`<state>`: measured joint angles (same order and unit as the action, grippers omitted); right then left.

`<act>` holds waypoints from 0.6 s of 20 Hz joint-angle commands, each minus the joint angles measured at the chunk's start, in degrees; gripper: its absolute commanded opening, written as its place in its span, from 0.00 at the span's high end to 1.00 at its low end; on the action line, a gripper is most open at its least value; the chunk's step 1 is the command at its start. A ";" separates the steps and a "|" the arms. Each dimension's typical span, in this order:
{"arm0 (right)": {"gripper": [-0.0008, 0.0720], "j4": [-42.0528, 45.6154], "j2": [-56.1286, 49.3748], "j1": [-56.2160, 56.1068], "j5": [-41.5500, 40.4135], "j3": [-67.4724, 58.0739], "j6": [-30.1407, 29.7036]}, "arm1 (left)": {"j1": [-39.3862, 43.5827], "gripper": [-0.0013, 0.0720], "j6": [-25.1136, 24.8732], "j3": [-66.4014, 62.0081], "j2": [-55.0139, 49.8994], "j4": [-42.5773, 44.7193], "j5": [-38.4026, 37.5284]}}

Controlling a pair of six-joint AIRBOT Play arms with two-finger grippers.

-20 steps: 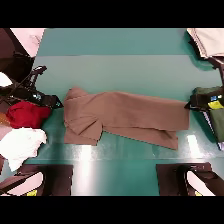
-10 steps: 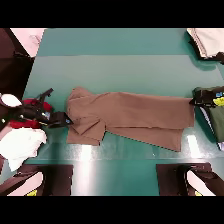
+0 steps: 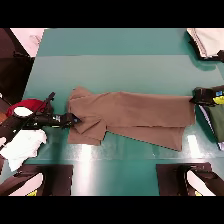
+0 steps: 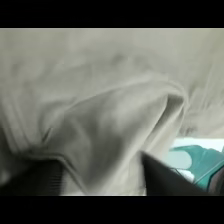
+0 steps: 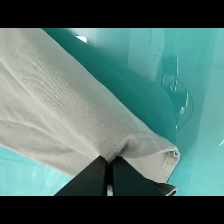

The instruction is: Fold the shirts.

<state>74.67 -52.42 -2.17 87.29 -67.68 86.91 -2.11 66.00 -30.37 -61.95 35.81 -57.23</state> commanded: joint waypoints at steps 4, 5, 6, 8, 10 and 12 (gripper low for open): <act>0.97 0.55 -0.02 0.02 -0.09 -0.07 -0.24 | 2.19 0.95 2.23 -6.27 0.07 3.37 4.20; 0.97 0.55 0.00 0.04 -0.33 -0.09 -1.84 | 2.16 0.95 3.80 -8.72 0.13 6.56 3.76; 0.97 0.61 -0.02 0.04 -0.66 -0.37 -2.73 | 2.16 0.95 4.42 -12.37 0.26 9.77 2.38; 0.97 0.50 -0.02 1.14 -1.14 -2.21 -2.97 | 2.16 0.95 4.50 -22.40 0.37 12.50 -2.16; 0.97 0.39 -0.02 3.63 -1.38 -5.97 -2.99 | 2.19 0.95 4.50 -35.32 0.37 13.20 -6.40; 0.97 0.35 -0.02 6.84 -1.25 -10.36 -2.99 | 2.19 0.95 4.52 -48.52 0.37 13.49 -8.46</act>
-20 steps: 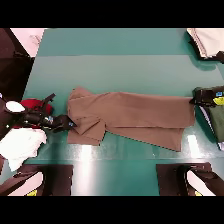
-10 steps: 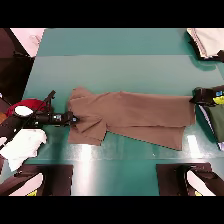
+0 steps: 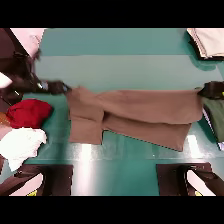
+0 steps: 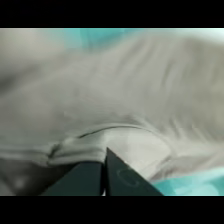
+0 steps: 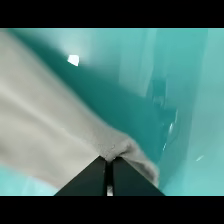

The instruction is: Fold the shirts.

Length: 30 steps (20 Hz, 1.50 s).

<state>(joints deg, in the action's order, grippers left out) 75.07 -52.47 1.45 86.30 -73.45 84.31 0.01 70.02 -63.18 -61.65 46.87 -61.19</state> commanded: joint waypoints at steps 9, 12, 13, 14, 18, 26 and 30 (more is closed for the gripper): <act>0.97 -0.52 0.00 5.53 4.48 -4.22 -0.37 | 0.07 0.95 2.19 -34.93 -0.50 5.16 -21.40; 0.96 -2.23 -1.46 5.42 0.74 6.03 -0.76 | 0.07 0.95 2.14 -24.57 -0.50 6.80 -20.20; 0.96 -3.30 -2.54 5.84 -1.53 8.96 -2.45 | 0.07 0.95 2.10 -19.58 -0.50 6.78 -18.86; 0.96 -4.17 -4.20 6.16 -5.35 11.23 -3.43 | 0.07 0.95 2.05 -14.75 -0.50 6.75 -17.46; 0.17 -6.51 -13.62 6.62 -15.34 10.78 -8.22 | 0.07 0.95 1.92 0.57 -0.50 6.84 -11.54; 0.23 -7.67 -7.69 10.97 0.72 25.99 -6.19 | 0.07 0.95 -0.35 2.86 -0.48 6.93 -11.32; 0.43 -7.93 0.48 8.74 -0.79 39.91 -3.80 | 0.07 0.95 -1.07 2.89 -0.48 6.86 -10.38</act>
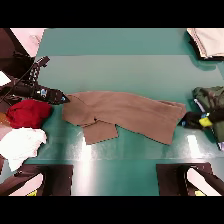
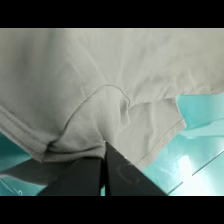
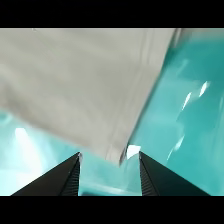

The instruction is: Fold the shirts.

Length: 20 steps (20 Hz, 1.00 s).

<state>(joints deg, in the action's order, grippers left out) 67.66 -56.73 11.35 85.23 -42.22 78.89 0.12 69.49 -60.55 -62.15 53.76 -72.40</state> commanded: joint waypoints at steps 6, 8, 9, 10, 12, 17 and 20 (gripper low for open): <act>0.43 -0.15 3.78 -6.32 -7.67 16.55 4.85 | -0.04 0.95 -0.59 0.24 0.02 -0.02 1.51; 0.43 -0.20 1.44 -7.65 -9.18 16.48 5.18 | -0.04 0.95 -0.94 0.26 0.02 -0.02 1.44; 0.43 -0.33 0.15 -8.31 -10.34 16.48 5.18 | -0.04 0.95 -0.94 0.24 0.02 -0.02 1.46; 0.46 -0.74 -0.72 -9.09 -11.47 16.46 5.18 | -0.04 0.95 -0.94 0.24 0.02 -0.02 1.46; 0.57 -0.66 -0.83 -11.02 -13.62 16.35 5.18 | -0.04 0.95 -0.96 0.24 0.02 0.00 1.44; 0.96 -0.07 5.14 -10.12 -16.22 16.24 5.64 | -0.04 0.95 -0.94 0.24 0.02 0.00 1.46; 0.97 -0.11 9.70 -7.17 -15.93 15.47 5.64 | -0.04 0.95 -0.94 0.09 0.02 0.07 1.62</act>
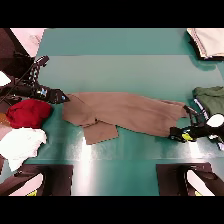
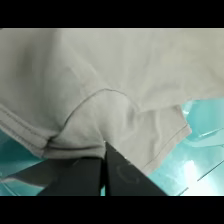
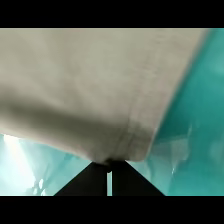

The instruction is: Fold the shirts.

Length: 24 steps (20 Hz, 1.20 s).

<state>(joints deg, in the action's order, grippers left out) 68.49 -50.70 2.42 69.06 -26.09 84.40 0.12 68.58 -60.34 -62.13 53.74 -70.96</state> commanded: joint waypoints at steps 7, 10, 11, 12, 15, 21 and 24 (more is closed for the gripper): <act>0.97 -1.44 11.96 4.28 2.86 -27.98 0.22 | -0.04 0.95 3.65 -24.46 1.49 -0.15 0.31; 0.97 -1.36 10.64 4.31 2.95 -45.31 0.17 | -0.04 0.95 5.35 -43.43 1.49 -0.31 -0.52; 0.97 -1.31 9.44 4.28 3.19 -50.99 0.13 | -0.04 0.95 5.99 -49.16 1.49 -0.31 -0.48; 0.97 -1.36 7.89 4.26 3.58 -57.07 0.15 | -0.04 0.95 6.67 -54.99 1.49 -0.31 -0.68; 0.97 -1.31 2.32 4.24 7.74 -74.40 -0.07 | -0.04 0.95 9.14 -65.53 2.69 -0.33 0.24; 0.97 -0.92 -4.50 4.24 15.76 -97.66 -0.50 | -0.04 0.95 9.66 -65.68 11.28 -0.57 4.92; 0.97 -0.68 0.04 4.26 13.25 -92.91 -0.52 | -0.04 0.95 9.66 -66.12 13.90 -5.35 7.34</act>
<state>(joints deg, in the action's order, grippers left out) 67.51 -52.53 6.63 82.56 -118.41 83.90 0.10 77.93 -125.56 -50.83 51.88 -66.28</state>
